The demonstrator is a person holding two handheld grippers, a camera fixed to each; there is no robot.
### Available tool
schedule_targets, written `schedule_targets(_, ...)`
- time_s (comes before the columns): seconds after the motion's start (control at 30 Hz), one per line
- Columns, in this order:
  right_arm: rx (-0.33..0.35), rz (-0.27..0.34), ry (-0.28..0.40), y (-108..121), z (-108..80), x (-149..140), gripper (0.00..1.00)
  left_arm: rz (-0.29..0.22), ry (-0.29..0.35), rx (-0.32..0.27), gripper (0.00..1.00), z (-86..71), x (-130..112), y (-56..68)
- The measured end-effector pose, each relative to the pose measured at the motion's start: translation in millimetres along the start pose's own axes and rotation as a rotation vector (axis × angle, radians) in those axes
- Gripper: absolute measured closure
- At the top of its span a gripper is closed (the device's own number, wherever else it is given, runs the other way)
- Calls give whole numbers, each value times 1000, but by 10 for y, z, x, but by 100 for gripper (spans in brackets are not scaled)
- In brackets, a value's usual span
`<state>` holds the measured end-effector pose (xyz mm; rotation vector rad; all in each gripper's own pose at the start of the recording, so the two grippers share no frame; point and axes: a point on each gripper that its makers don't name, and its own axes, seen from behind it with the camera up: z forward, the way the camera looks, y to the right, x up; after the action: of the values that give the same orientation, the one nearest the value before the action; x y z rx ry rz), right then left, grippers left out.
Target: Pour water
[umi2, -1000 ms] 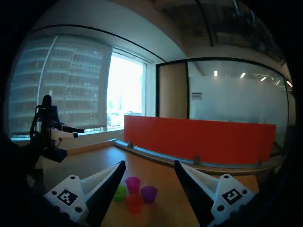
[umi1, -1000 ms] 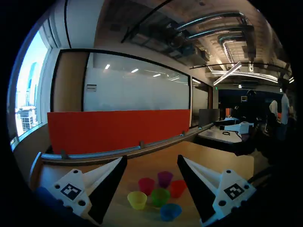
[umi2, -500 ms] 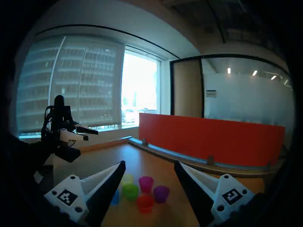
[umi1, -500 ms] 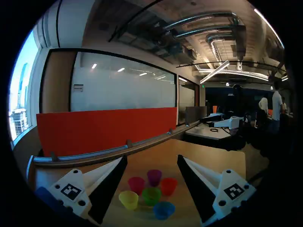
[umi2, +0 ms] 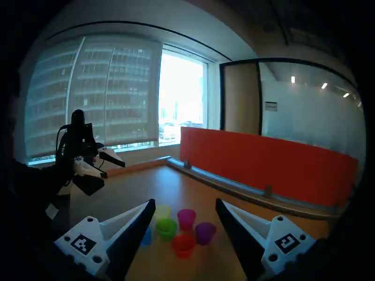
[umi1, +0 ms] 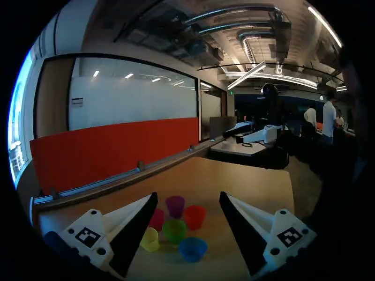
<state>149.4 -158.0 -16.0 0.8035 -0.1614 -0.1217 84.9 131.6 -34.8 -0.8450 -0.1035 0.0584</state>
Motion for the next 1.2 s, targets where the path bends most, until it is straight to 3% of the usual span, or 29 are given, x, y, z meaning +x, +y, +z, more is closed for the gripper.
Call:
schedule_targets(0.23, 20, -5, -34, 29, 29, -80, 1, 16, -34, -16, 2, 20, -139, -26)
schedule_targets(0.53, 41, -25, -80, 27, 115, -189, 1, 28, -96, -61, 2, 109, -401, 45)
schedule_targets(0.67, 52, -42, -101, 12, 163, -233, 1, 29, -127, -84, 2, 160, -538, 85)
schedule_targets(1.2, 62, -86, -164, 114, 358, -490, 1, 68, -277, -110, 2, 332, -1200, 32)
